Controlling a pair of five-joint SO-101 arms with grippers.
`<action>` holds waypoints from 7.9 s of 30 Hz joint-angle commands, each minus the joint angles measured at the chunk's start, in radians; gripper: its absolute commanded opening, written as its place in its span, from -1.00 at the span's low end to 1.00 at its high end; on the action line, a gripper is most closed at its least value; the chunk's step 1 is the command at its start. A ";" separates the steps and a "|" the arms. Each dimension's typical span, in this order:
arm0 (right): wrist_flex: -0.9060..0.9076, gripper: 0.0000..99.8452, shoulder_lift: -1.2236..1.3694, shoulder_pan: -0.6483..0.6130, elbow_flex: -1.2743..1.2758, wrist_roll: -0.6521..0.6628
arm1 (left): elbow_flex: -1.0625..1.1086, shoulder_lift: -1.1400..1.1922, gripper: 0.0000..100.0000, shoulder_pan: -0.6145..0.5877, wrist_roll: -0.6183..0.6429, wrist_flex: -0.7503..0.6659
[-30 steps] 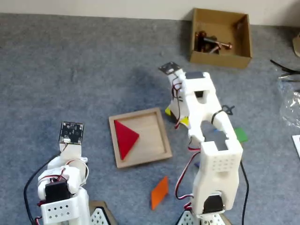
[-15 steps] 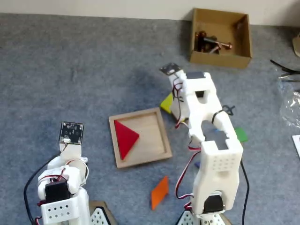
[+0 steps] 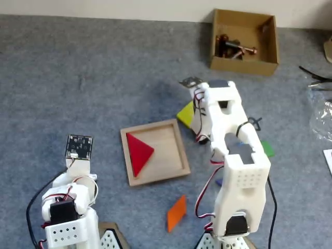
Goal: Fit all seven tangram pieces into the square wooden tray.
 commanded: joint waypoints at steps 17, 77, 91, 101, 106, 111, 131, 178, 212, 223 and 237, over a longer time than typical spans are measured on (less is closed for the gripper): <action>-0.182 -0.99 -0.182 -0.113 -0.117 -0.181 | 0.019 -0.005 -0.99 -0.013 0.003 0.003; -0.074 -0.99 0.048 -0.124 -0.328 -0.201 | 0.019 -0.005 -0.99 -0.013 0.003 0.003; -0.197 -0.99 0.090 -0.180 -0.283 -0.199 | 0.019 -0.005 -0.99 -0.013 0.003 0.003; 0.002 -0.99 0.110 -0.131 -0.280 -0.199 | 0.019 -0.005 -0.99 -0.013 0.003 0.003; 0.038 -0.99 0.110 -0.130 -0.280 -0.198 | 0.019 -0.005 -0.99 -0.013 0.003 0.003; 0.073 -0.99 0.107 -0.120 -0.282 -0.195 | 0.019 -0.005 -0.99 -0.013 0.003 0.003; 0.351 -0.99 0.107 -0.058 -0.556 -0.193 | 0.019 -0.005 -0.99 -0.013 0.003 0.003; -0.076 -0.86 -0.309 -0.044 0.039 -0.140 | 0.019 -0.005 -0.99 -0.013 0.003 0.003; -0.328 -0.39 -0.610 -0.044 0.524 -0.207 | 0.019 -0.005 -0.99 -0.012 0.005 0.005; -0.232 -0.38 -0.397 -0.096 0.269 -0.316 | 0.019 -0.005 -0.99 -0.012 0.005 0.005; -0.231 -0.22 -0.318 -0.104 0.231 -0.376 | 0.019 -0.005 -0.99 -0.012 0.005 0.005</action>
